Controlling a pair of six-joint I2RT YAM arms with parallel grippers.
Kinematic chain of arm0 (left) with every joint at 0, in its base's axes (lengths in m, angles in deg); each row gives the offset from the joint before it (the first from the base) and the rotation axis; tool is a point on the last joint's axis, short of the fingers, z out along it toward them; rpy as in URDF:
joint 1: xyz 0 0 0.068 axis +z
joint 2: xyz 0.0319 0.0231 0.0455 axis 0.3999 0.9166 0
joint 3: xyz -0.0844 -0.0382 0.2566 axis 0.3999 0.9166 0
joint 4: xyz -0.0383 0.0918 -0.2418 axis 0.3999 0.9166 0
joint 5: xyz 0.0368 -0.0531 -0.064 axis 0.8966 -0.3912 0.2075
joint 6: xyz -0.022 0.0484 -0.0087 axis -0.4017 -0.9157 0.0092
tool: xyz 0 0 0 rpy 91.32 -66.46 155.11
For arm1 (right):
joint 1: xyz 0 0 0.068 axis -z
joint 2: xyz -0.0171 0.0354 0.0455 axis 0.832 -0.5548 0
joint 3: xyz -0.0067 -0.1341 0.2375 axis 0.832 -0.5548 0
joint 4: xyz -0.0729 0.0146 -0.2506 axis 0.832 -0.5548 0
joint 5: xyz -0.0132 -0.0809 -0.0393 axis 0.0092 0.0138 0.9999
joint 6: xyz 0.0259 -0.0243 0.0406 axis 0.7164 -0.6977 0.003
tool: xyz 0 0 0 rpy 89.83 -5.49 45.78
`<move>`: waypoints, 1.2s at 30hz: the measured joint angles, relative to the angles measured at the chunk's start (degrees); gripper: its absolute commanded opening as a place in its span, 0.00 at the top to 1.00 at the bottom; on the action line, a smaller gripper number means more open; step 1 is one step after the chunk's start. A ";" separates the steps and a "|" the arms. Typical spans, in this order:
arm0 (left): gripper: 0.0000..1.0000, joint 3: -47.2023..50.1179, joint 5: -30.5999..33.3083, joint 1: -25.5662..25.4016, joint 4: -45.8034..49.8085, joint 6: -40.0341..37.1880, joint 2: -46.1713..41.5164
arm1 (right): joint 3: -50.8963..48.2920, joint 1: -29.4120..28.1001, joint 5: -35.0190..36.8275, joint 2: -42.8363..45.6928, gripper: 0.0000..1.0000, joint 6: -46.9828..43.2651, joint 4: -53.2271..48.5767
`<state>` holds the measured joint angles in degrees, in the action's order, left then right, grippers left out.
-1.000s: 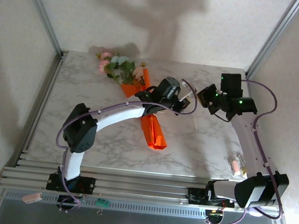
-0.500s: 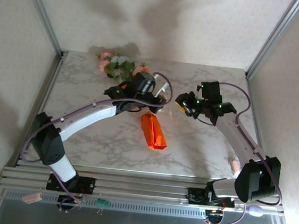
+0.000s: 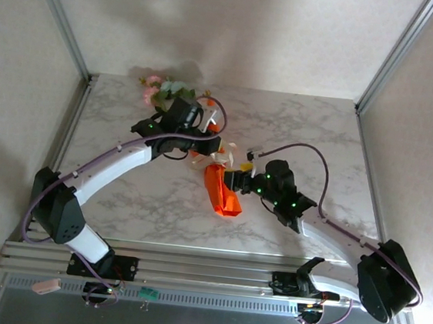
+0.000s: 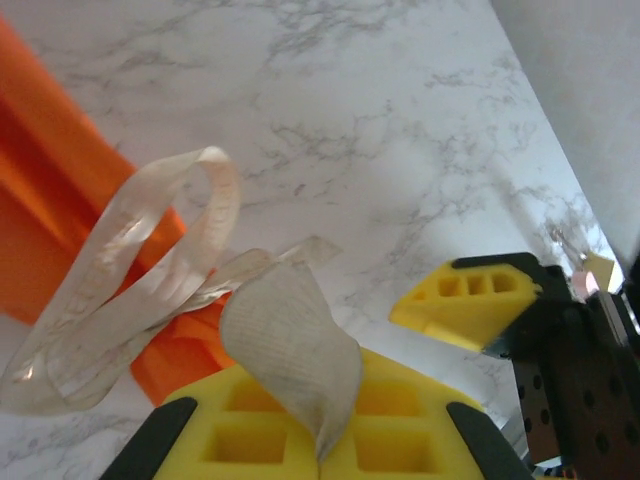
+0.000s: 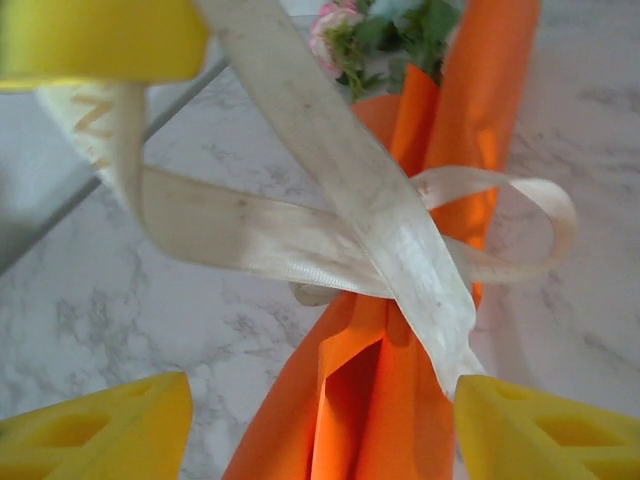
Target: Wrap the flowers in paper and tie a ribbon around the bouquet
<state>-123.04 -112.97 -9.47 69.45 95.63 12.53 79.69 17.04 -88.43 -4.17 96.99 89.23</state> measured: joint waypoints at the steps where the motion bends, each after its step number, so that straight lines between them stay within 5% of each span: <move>1: 1.00 0.00 -0.50 0.83 0.48 0.96 0.04 | 0.07 -0.02 0.02 -0.57 0.16 -2.71 1.31; 2: 1.00 0.00 -0.90 1.51 0.90 1.81 0.07 | 0.17 -0.04 0.04 -1.01 0.01 -4.85 2.38; 18: 1.00 0.11 -6.62 4.92 -0.42 13.94 0.04 | 12.96 -6.05 11.41 -12.48 0.05 -26.25 5.70; 24: 1.00 0.55 -6.97 5.14 -3.82 19.32 0.02 | 18.45 -6.14 11.80 -16.04 0.21 -27.63 4.33; 29: 1.00 1.33 -6.97 5.14 -5.55 21.46 0.00 | 18.71 -5.81 10.45 -16.76 0.46 -26.03 2.62; 36: 1.00 1.33 -6.97 5.14 -5.79 21.68 -0.07 | 19.43 -3.87 5.79 -16.81 0.60 -22.18 0.59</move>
<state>-121.70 -119.94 -4.33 63.66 117.32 12.47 99.12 13.17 -82.63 -20.98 74.80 89.82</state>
